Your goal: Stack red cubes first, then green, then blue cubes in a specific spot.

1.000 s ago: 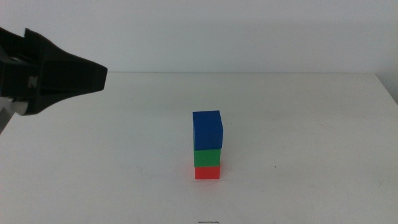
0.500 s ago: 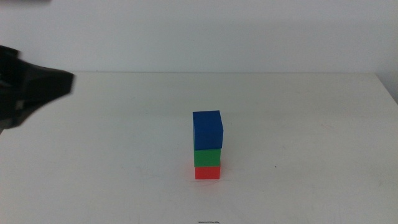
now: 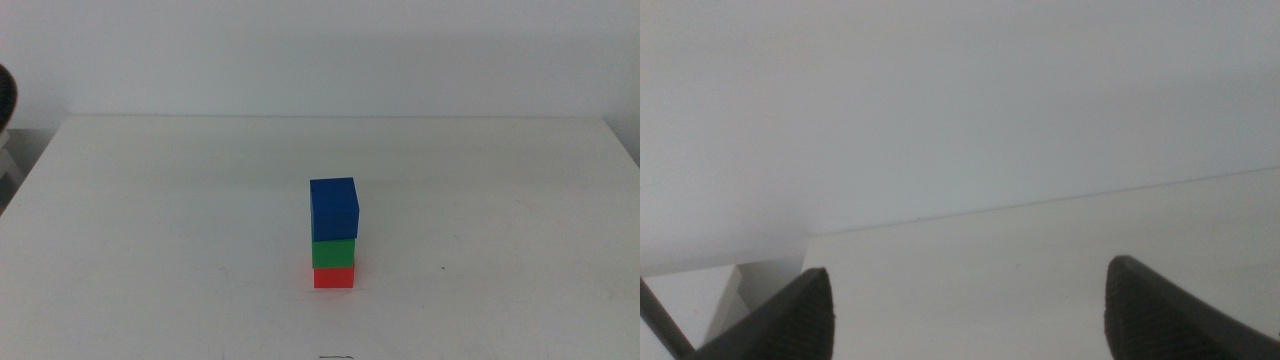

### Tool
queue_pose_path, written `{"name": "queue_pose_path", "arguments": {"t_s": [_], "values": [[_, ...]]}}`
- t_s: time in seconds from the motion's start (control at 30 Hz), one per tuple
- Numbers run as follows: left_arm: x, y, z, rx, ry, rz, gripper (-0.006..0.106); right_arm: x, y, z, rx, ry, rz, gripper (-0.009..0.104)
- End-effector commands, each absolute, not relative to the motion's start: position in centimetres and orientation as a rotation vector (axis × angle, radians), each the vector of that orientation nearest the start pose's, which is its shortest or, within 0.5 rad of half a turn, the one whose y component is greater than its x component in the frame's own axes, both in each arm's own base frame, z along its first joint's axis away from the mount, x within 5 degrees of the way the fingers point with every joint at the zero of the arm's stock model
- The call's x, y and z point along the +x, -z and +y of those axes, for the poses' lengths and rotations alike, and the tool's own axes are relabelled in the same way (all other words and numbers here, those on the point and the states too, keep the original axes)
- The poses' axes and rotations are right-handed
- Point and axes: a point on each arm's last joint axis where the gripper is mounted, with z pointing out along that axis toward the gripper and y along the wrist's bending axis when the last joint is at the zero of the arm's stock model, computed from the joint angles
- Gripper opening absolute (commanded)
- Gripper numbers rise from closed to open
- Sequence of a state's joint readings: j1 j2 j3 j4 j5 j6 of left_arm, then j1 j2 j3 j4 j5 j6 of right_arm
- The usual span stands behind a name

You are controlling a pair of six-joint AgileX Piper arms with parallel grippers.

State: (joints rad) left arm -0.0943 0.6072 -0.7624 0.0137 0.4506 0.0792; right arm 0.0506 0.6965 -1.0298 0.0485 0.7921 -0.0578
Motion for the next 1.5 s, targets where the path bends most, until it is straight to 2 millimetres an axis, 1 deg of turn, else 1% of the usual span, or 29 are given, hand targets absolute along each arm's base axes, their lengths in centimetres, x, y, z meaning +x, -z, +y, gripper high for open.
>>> {"name": "queue_pose_path", "arguments": {"t_s": [0.0,0.17,0.23,0.33,0.4,0.47,0.53,0.67,0.8,0.93,1.03,1.1,1.4,1.47], "values": [[11.6,-39.4,-1.0,0.128,0.006,1.662,0.091,11.2,-43.6,0.7,-0.095,-0.026,1.846,0.083],[11.8,-39.4,-1.0,0.130,0.005,1.667,0.091,11.2,-43.6,0.7,-0.095,-0.026,1.846,0.083],[11.3,-38.7,-1.0,0.130,0.005,1.656,0.091,11.3,-43.4,0.7,-0.095,-0.026,1.850,0.083],[10.7,-37.4,-0.9,0.121,0.018,1.655,0.091,11.1,-42.5,0.5,-0.098,0.003,1.850,0.083],[10.1,-36.3,-0.8,0.115,0.013,1.651,0.091,10.5,-41.2,0.1,-0.087,0.063,1.820,0.083],[9.1,-34.7,-0.6,0.105,0.004,1.647,0.091,9.7,-39.7,-0.3,-0.080,0.110,1.795,0.083],[8.2,-32.9,-0.4,0.089,-0.009,1.655,0.091,9.0,-37.4,-0.5,-0.076,0.137,1.783,0.083],[6.5,-29.6,0.0,0.046,-0.046,1.654,0.091,6.7,-32.8,-0.4,-0.066,0.134,1.743,0.083],[5.7,-26.6,0.0,0.019,-0.031,1.667,0.091,5.5,-28.1,-0.4,-0.070,0.133,1.730,0.083],[5.2,-24.3,-0.1,0.001,0.000,1.665,0.091,4.6,-24.6,-0.3,-0.070,0.133,1.702,0.083],[4.8,-23.0,-0.1,-0.018,0.031,1.654,0.091,4.4,-22.9,-0.3,-0.070,0.133,1.654,0.083],[4.8,-22.3,-0.2,-0.029,0.050,1.651,0.091,4.7,-22.2,-0.3,-0.073,0.132,1.654,0.082],[5.5,-19.8,0.0,-0.044,0.037,1.564,0.091,5.2,-20.3,-0.2,-0.078,0.130,1.635,0.082],[5.5,-19.7,0.0,-0.044,0.038,1.576,0.091,5.4,-20.0,-0.2,-0.079,0.129,1.622,0.082]]}}
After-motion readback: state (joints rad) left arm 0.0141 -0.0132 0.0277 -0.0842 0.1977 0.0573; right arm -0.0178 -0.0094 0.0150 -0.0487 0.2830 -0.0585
